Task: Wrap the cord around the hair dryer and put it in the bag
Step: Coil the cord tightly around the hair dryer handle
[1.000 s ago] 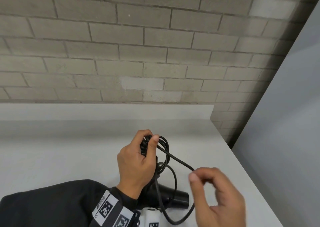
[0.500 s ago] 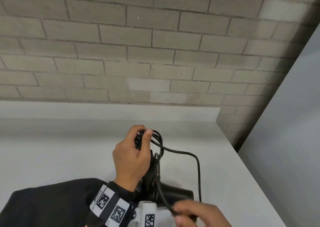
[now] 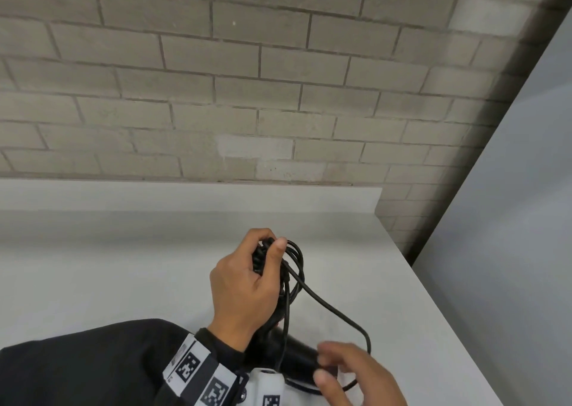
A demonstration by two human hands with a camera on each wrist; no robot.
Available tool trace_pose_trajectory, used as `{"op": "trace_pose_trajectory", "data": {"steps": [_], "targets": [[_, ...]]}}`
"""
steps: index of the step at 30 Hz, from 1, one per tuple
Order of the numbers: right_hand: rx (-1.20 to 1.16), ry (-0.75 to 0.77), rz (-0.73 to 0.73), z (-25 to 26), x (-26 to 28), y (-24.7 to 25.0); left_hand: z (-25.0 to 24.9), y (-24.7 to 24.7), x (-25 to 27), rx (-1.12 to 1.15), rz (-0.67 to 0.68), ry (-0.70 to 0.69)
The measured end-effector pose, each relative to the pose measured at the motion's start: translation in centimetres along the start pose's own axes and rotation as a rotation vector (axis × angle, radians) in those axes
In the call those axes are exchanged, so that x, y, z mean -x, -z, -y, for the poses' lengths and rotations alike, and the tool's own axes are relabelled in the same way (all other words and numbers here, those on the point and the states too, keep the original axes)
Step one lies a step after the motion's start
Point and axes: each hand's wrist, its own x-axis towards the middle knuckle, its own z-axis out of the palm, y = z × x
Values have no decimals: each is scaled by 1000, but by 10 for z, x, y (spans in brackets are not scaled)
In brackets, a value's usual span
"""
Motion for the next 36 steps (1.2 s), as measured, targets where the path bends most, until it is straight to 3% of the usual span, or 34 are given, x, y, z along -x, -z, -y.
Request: {"op": "trace_pose_trajectory", "data": {"steps": [5,10,15,22,28,32,35,36], "targets": [[-360,-20,34,44,-28,-13,-2,1,2,-33,-19,-15],[-408,-113,71,49,-44,-27,-2,4,3,-44,-28,-14],[-438,-120,6,45,-44,-33,-3,1,4,-50,-43,-21],[-502,-11,74,40,-41,-38,-4,-2,3,-43,-59,-15],[-624,85,71,33,-34,-5,-1,-1,2,-38,-40,-5],[-883,29,210,13,-32,1,-1,-2,5,-32,-38,-12],[-1328,217,300,5,-30,0,3,1,1,-30,-49,5],[-1393,230,249,1,-30,10,6,2,-2,-34,-59,11]]}}
